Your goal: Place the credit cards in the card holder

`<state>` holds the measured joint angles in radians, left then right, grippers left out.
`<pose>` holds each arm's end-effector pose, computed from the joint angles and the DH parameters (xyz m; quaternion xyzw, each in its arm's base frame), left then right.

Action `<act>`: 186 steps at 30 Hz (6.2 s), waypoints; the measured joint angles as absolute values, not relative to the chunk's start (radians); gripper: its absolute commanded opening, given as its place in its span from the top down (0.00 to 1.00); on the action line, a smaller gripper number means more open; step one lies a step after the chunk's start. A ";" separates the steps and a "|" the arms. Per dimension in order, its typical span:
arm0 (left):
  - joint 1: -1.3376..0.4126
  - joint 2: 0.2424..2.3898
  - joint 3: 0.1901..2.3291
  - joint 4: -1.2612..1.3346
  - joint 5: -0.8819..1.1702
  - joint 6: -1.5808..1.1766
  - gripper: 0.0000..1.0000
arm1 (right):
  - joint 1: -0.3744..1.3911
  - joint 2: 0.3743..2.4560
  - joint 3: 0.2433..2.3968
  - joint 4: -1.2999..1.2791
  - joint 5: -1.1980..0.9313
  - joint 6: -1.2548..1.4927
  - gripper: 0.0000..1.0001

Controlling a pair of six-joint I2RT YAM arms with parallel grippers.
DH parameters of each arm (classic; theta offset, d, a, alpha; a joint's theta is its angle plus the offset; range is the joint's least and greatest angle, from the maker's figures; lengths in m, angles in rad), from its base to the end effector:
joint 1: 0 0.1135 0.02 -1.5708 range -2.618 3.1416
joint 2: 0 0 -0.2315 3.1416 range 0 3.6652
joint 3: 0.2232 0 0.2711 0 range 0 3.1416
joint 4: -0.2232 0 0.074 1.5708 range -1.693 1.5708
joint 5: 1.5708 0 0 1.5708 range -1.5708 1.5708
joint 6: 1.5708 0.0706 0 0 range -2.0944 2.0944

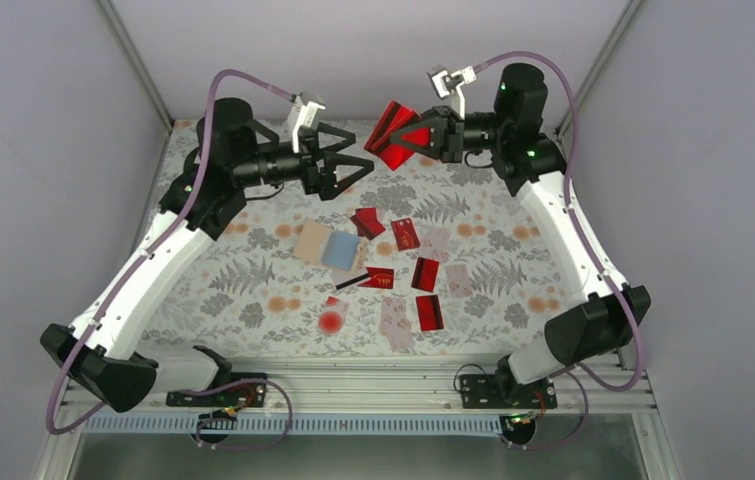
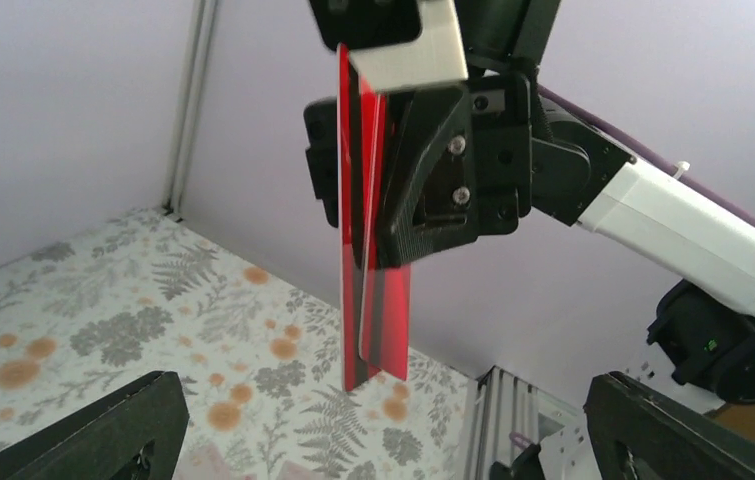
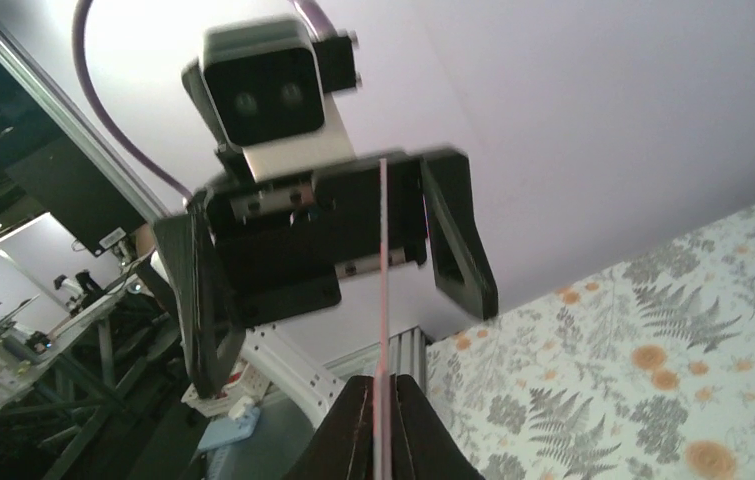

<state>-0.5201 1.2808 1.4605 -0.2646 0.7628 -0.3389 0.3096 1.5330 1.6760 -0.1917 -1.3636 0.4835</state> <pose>0.2602 -0.2052 0.4310 0.3126 0.6580 -0.5107 0.4567 0.3150 0.1733 0.4376 -0.3842 0.5979 0.6277 0.3177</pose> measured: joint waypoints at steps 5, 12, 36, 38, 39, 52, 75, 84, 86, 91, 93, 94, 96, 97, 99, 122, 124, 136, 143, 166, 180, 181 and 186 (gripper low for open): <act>-0.464 1.301 1.556 -0.410 0.859 -0.260 0.13 | 0.318 1.515 1.617 -0.295 -1.412 0.367 0.96; -0.429 1.388 1.614 -0.467 1.051 -0.247 0.37 | 0.361 1.515 1.603 -0.418 -1.473 0.231 0.96; -0.463 1.425 1.619 -0.552 1.061 -0.266 0.98 | 0.414 1.539 1.624 -0.534 -1.410 0.158 0.67; -0.463 1.420 1.609 -0.552 1.045 -0.266 0.98 | 0.414 1.539 1.624 -0.547 -1.402 0.151 0.33; -0.463 1.417 1.603 -0.551 1.037 -0.269 0.97 | 0.415 1.539 1.624 -0.556 -1.399 0.147 0.28; -0.460 1.399 1.504 -0.505 0.982 -0.300 0.98 | 0.383 1.442 1.342 -0.565 -1.289 0.130 0.65; -0.460 1.400 1.452 -0.488 0.983 -0.305 0.98 | 0.298 1.370 1.327 -0.439 -1.248 0.216 0.96; -0.413 1.401 1.500 -0.618 0.772 -0.265 0.98 | 0.292 1.369 1.295 -0.551 -1.044 0.197 0.96; -0.394 1.401 1.499 -0.664 0.702 -0.247 0.98 | 0.291 1.373 1.256 -0.595 -0.935 0.198 0.96; -0.369 1.400 1.436 -0.747 0.593 -0.196 0.98 | 0.289 1.413 1.158 -0.672 -0.724 0.210 0.88; -0.356 1.402 1.382 -0.765 0.575 -0.174 0.98 | 0.289 1.448 1.130 -0.698 -0.663 0.215 0.71; -0.349 1.404 1.356 -0.768 0.573 -0.166 0.98 | 0.289 1.468 1.122 -0.712 -0.636 0.218 0.65; -0.327 1.415 1.288 -0.767 0.578 -0.145 0.98 | 0.289 1.505 1.121 -0.738 -0.595 0.224 0.52; -0.315 1.423 1.257 -0.760 0.583 -0.137 0.98 | 0.289 1.523 1.122 -0.750 -0.574 0.225 0.50; -0.290 1.441 1.199 -0.737 0.599 -0.120 0.98 | 0.288 1.549 1.133 -0.776 -0.542 0.231 0.49; -0.081 1.823 1.058 -0.418 0.949 -0.028 0.98 | 0.532 1.926 1.360 -0.582 -0.736 0.395 0.61; -0.081 1.842 1.058 -0.390 0.968 -0.038 0.98 | 0.542 1.961 1.382 -0.567 -0.757 0.402 0.62; -0.094 1.922 1.058 -0.336 0.992 -0.049 0.98 | 0.558 2.086 1.447 -0.510 -0.773 0.429 0.68; -0.110 1.950 1.077 -0.327 1.000 -0.062 0.98 | 0.558 2.120 1.414 -0.484 -0.765 0.429 0.70; -0.139 1.987 1.108 -0.327 1.008 -0.120 0.98 | 0.558 2.120 1.362 -0.439 -0.758 0.370 0.72; -0.160 2.017 1.122 -0.376 1.027 -0.144 0.98 | 0.562 2.108 1.362 -0.459 -0.725 0.326 0.71; -0.160 2.018 1.122 -0.382 1.026 -0.151 0.98 | 0.562 2.108 1.362 -0.459 -0.725 0.324 0.71; -0.164 2.024 1.141 -0.424 1.016 -0.175 0.97 | 0.561 2.108 1.362 -0.460 -0.725 0.313 0.71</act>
<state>-0.1638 2.0243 1.1412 -0.4236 1.0161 -0.1749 0.5613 2.1078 1.3617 -0.4603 -0.7250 0.3126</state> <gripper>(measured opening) 0.026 0.285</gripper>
